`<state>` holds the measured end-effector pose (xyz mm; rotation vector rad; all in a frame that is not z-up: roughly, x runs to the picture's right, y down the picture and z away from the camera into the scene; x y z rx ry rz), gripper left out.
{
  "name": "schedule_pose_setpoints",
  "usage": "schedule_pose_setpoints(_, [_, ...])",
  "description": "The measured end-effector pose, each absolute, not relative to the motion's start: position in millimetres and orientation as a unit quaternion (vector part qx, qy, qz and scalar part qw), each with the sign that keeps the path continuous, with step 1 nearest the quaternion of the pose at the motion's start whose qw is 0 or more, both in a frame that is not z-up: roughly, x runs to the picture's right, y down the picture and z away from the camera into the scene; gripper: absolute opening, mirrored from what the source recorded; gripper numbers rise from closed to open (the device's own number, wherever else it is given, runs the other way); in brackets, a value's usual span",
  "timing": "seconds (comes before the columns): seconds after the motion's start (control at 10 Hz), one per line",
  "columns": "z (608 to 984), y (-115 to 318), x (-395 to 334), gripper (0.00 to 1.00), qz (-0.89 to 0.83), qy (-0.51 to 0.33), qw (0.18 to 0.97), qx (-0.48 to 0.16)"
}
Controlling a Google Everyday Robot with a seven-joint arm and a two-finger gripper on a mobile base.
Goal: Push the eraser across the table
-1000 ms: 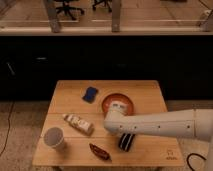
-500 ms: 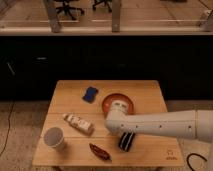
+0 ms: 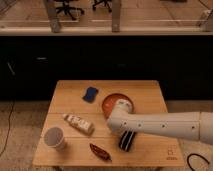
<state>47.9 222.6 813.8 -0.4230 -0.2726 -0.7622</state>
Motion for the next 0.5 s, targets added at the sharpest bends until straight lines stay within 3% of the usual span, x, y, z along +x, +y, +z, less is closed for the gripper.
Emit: schedule_pose_setpoints(0.5, [814.3, 222.8, 62.4, 0.02, -0.341, -0.133, 0.907, -0.208])
